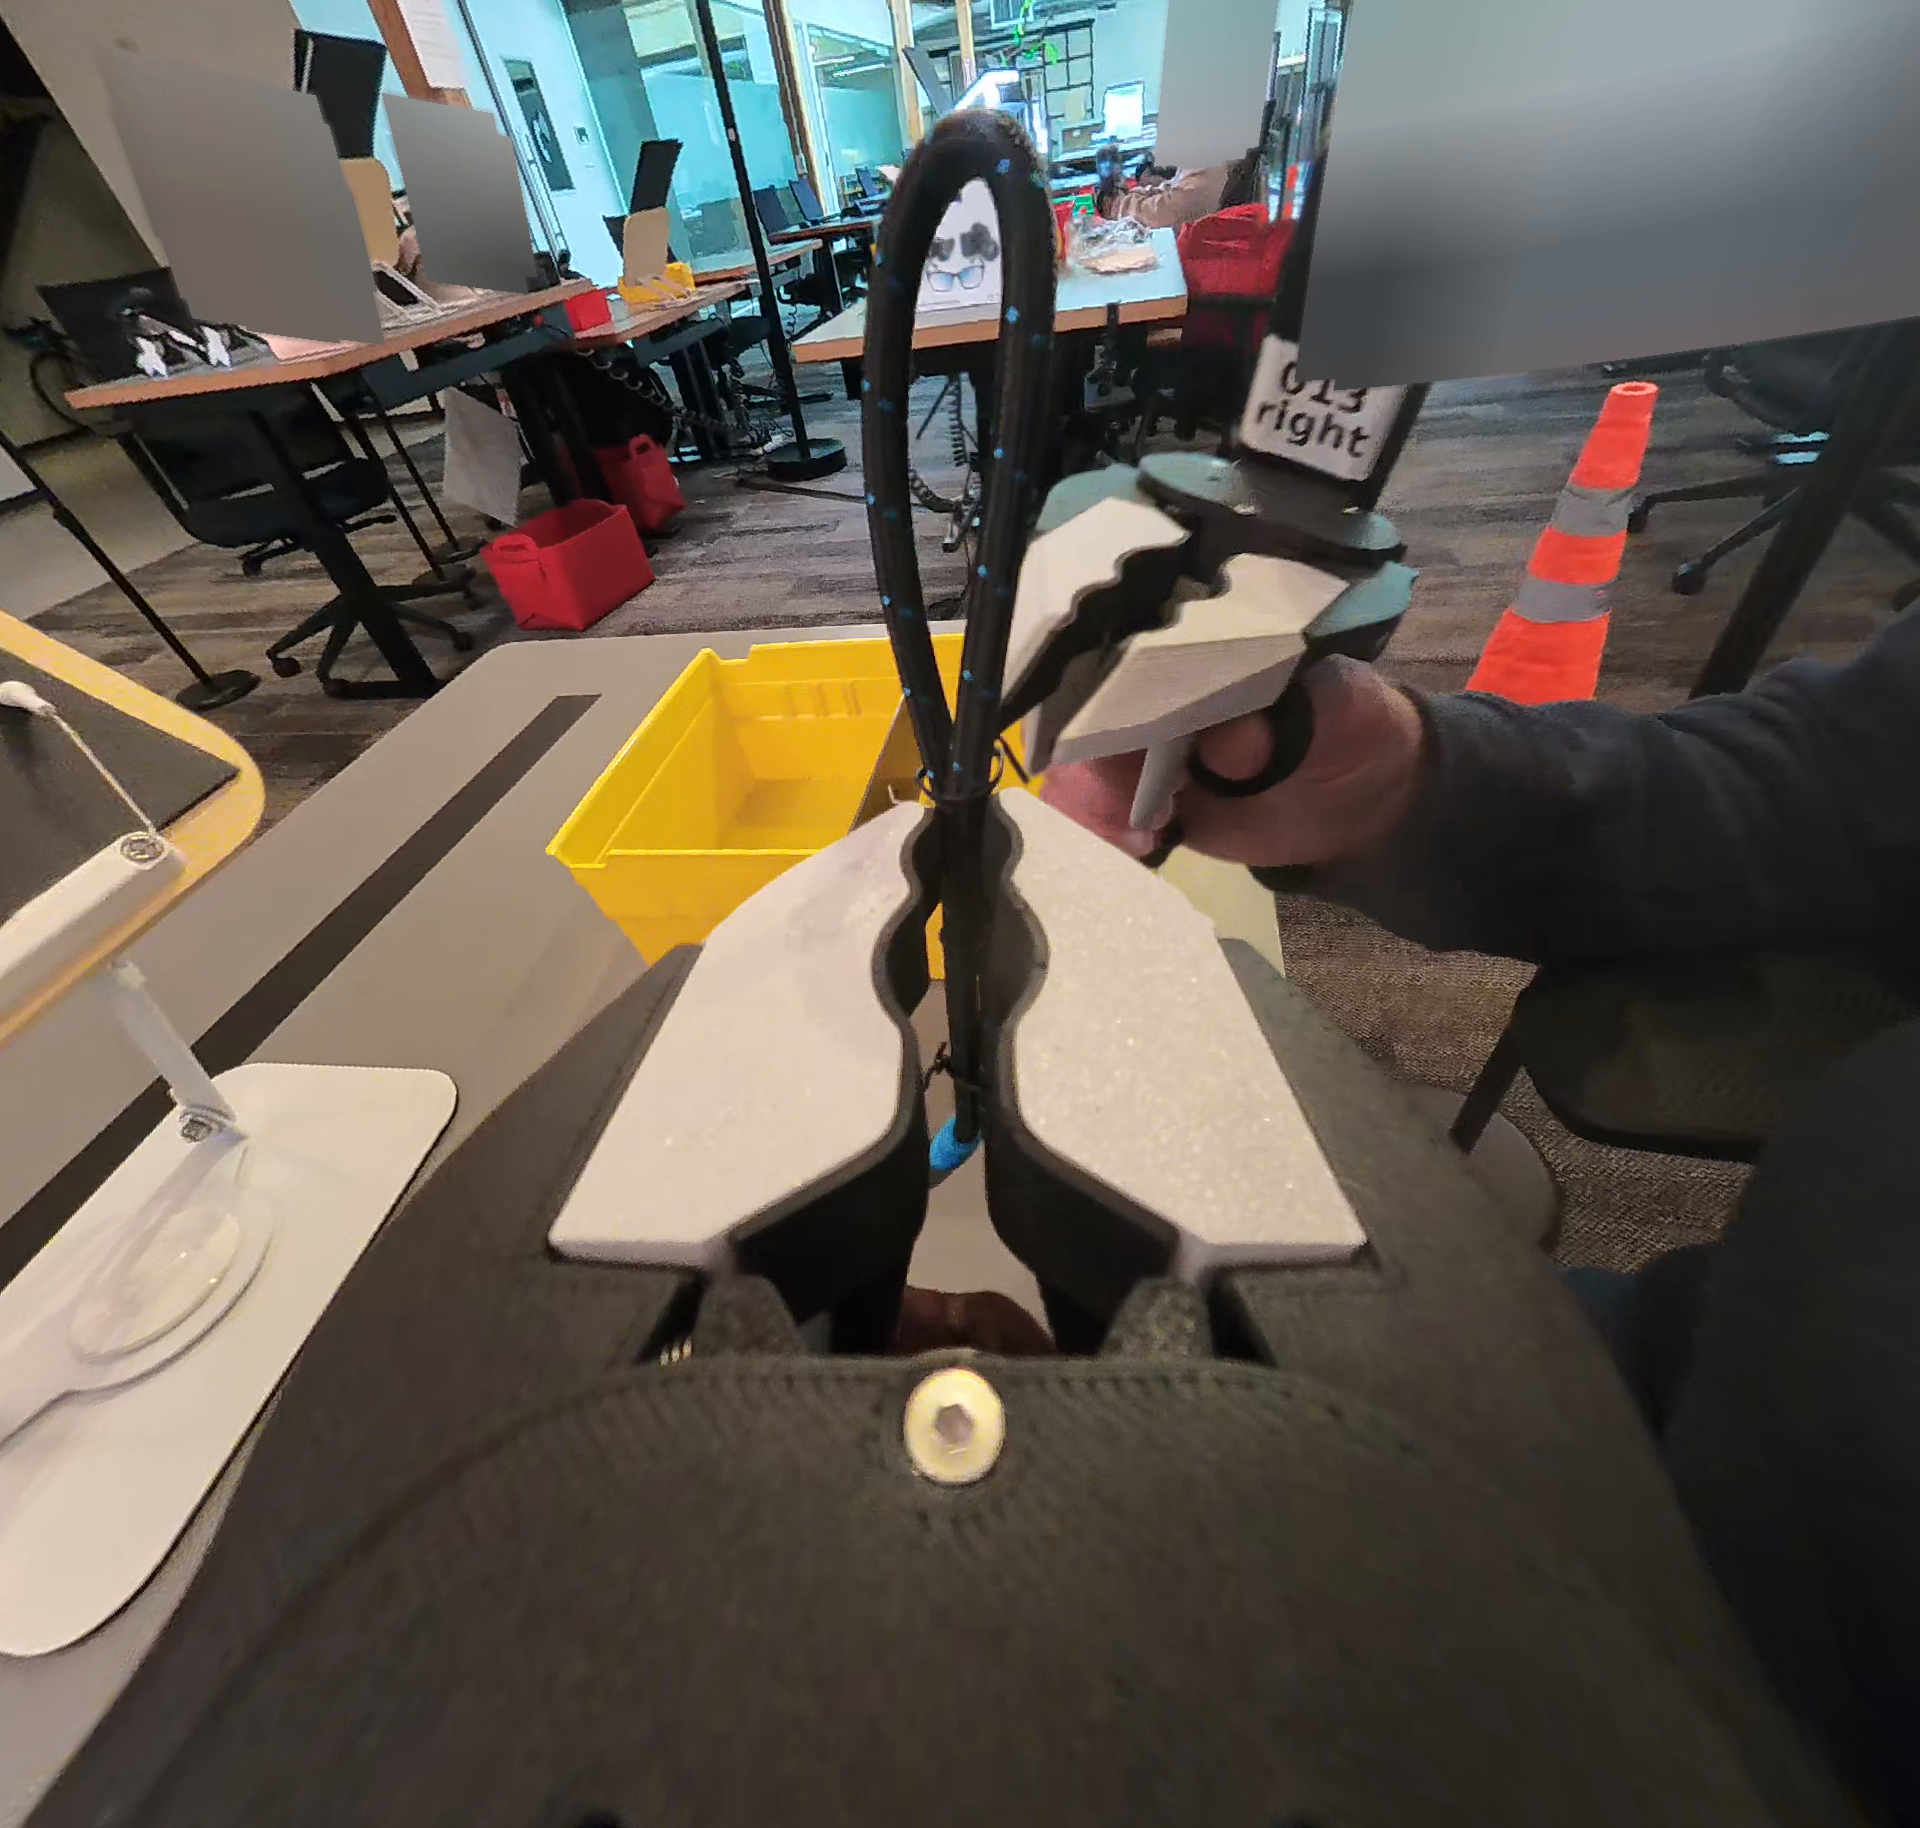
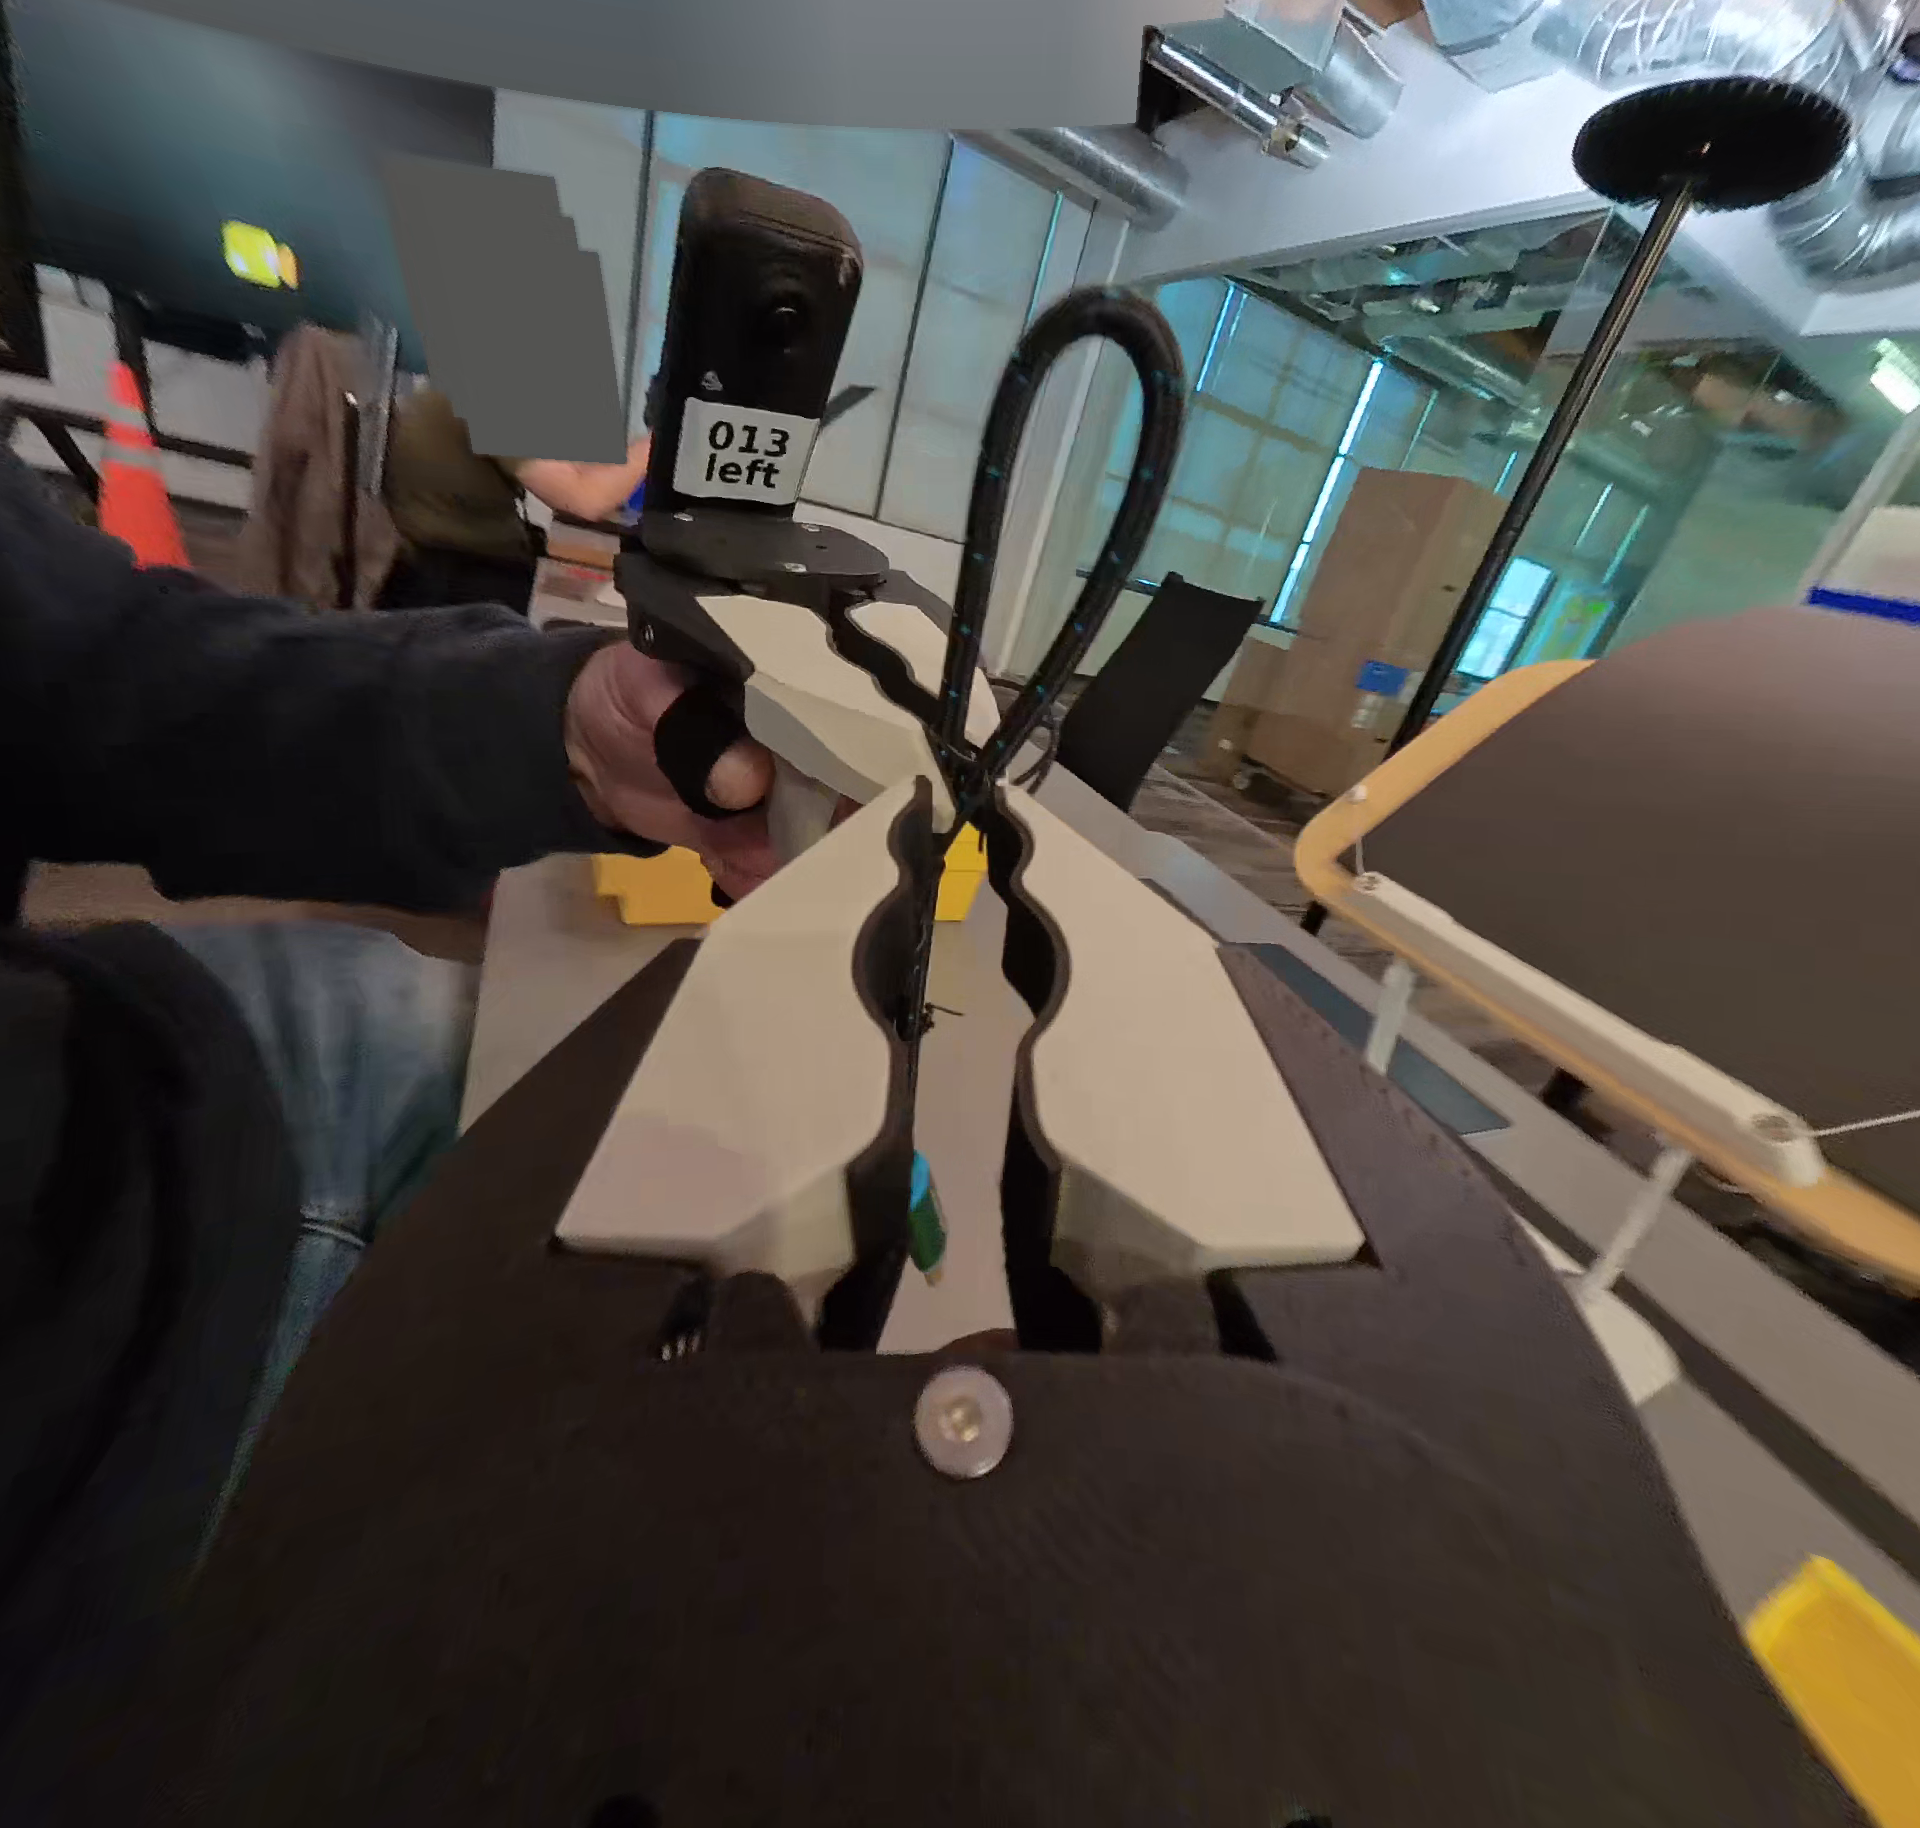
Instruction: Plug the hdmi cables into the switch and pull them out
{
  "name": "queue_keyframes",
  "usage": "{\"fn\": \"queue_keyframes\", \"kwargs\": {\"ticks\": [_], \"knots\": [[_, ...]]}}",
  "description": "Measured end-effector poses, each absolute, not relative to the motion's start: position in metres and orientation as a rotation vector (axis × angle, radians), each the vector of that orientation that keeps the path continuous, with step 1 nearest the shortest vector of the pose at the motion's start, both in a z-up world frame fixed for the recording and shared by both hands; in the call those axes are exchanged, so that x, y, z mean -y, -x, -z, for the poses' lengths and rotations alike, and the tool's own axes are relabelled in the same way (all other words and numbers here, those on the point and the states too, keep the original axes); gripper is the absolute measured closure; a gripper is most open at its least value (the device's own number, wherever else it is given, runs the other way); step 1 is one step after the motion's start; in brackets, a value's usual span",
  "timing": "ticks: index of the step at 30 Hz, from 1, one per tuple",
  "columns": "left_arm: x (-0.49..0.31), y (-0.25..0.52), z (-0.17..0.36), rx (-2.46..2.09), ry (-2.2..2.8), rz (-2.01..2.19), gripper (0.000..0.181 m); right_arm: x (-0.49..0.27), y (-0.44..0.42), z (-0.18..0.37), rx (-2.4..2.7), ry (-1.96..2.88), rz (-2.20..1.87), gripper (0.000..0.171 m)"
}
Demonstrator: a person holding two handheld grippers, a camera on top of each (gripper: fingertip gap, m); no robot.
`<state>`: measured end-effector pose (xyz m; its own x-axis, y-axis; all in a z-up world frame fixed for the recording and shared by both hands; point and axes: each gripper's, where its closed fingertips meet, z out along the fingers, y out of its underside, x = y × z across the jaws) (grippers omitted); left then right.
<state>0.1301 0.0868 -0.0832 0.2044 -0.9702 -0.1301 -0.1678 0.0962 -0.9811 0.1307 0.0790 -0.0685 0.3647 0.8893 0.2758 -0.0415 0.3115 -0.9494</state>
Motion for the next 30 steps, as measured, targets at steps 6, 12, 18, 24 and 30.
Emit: {"fn": "queue_keyframes", "kwargs": {"ticks": [6, 12, 18, 24, 30], "knots": [[-0.086, -0.13, 0.082, -1.252, 1.288, 0.812, 0.175, -0.081, -0.131, 0.066, 1.066, 1.126, -0.73, 0.148], [-0.077, -0.136, 0.085, -1.356, 1.233, 0.703, 0.175, -0.074, -0.125, 0.063, 1.099, 1.125, -1.02, 0.152], [-0.075, -0.137, 0.083, -1.358, 1.208, 0.7, 0.175, -0.073, -0.123, 0.07, 1.128, 1.154, -1.103, 0.153], [-0.072, -0.137, 0.081, -1.361, 1.192, 0.715, 0.175, -0.069, -0.126, 0.068, 1.137, 1.132, -1.134, 0.165], [-0.071, -0.138, 0.079, -1.361, 1.188, 0.715, 0.175, -0.07, -0.128, 0.066, 1.093, 1.117, -1.179, 0.171]]}}
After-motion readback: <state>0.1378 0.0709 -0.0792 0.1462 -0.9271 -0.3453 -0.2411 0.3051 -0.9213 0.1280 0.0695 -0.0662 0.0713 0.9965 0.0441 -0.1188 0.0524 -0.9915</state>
